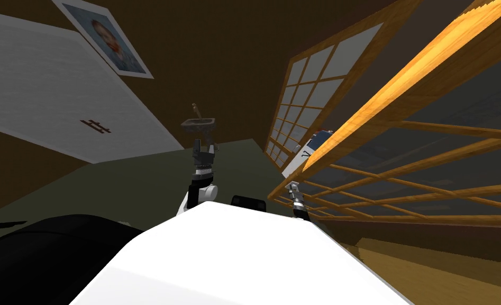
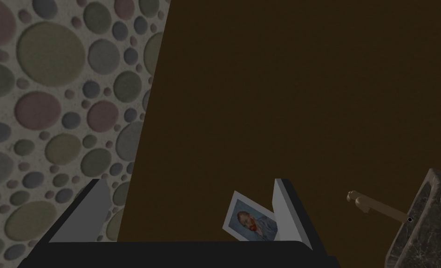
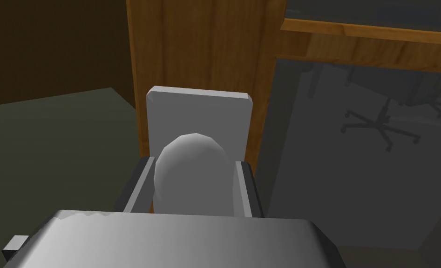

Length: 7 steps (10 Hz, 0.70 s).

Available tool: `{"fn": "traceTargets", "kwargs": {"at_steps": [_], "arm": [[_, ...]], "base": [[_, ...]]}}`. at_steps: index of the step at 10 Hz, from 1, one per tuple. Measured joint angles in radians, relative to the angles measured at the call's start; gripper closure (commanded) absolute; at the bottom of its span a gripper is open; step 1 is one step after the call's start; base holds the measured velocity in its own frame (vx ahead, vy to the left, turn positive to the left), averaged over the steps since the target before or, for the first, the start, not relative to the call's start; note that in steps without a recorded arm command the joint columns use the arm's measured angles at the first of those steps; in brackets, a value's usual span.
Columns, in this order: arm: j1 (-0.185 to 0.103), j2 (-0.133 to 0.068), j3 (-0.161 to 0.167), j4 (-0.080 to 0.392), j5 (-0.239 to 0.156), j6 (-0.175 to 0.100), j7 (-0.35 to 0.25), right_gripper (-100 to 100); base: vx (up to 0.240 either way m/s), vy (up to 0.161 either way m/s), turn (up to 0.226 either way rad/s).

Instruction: Pull the door open

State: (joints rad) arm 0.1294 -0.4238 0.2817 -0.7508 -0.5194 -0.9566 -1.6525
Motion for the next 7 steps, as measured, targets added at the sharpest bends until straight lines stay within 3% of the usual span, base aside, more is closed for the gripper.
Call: {"fn": "traceTargets", "kwargs": {"at_steps": [1,3,4,7], "arm": [[0.003,-0.007,0.011,0.010,0.006,-0.015,-0.014,100],[0.024,-0.040,0.045,0.010,0.023,-0.056,-0.058,100],[0.028,-0.040,0.049,0.011,0.025,-0.057,-0.061,100],[0.056,-0.052,0.072,0.031,0.042,-0.113,-0.080,100]], "base": [[-0.126,0.005,0.022],[-0.098,-0.003,0.004],[-0.008,0.002,-0.007],[0.009,-0.004,-0.018]]}}
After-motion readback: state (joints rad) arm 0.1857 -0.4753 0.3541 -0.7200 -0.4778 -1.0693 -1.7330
